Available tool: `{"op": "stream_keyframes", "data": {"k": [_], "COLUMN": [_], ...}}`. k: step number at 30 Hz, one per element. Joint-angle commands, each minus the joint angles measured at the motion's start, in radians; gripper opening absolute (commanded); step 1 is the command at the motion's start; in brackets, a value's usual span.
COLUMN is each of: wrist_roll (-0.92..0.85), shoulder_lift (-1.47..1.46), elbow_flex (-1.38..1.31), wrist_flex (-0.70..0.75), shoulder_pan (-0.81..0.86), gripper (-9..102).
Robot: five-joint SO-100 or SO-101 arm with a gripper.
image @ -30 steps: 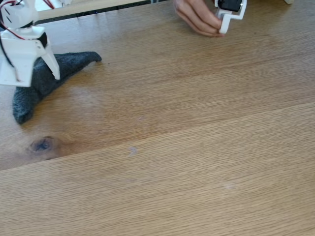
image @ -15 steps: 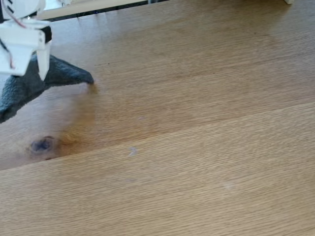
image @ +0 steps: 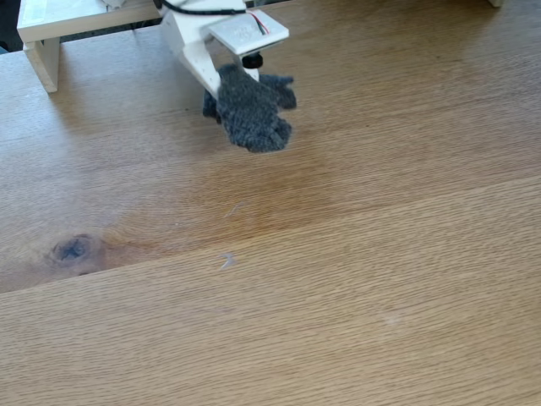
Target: Clean the area in front of the robot
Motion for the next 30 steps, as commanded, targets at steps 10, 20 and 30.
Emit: {"op": "stream_keyframes", "data": {"k": [10,20,30], "wrist_roll": [-0.011,-0.069,-0.084], "shoulder_lift": [-0.667,-1.020,-0.851], "elbow_flex": [-0.598,-1.023,-0.845], "wrist_flex": [-0.256,-0.044,0.356], "shoulder_pan": [0.071,0.239,0.535], "gripper": [0,0,0]}}
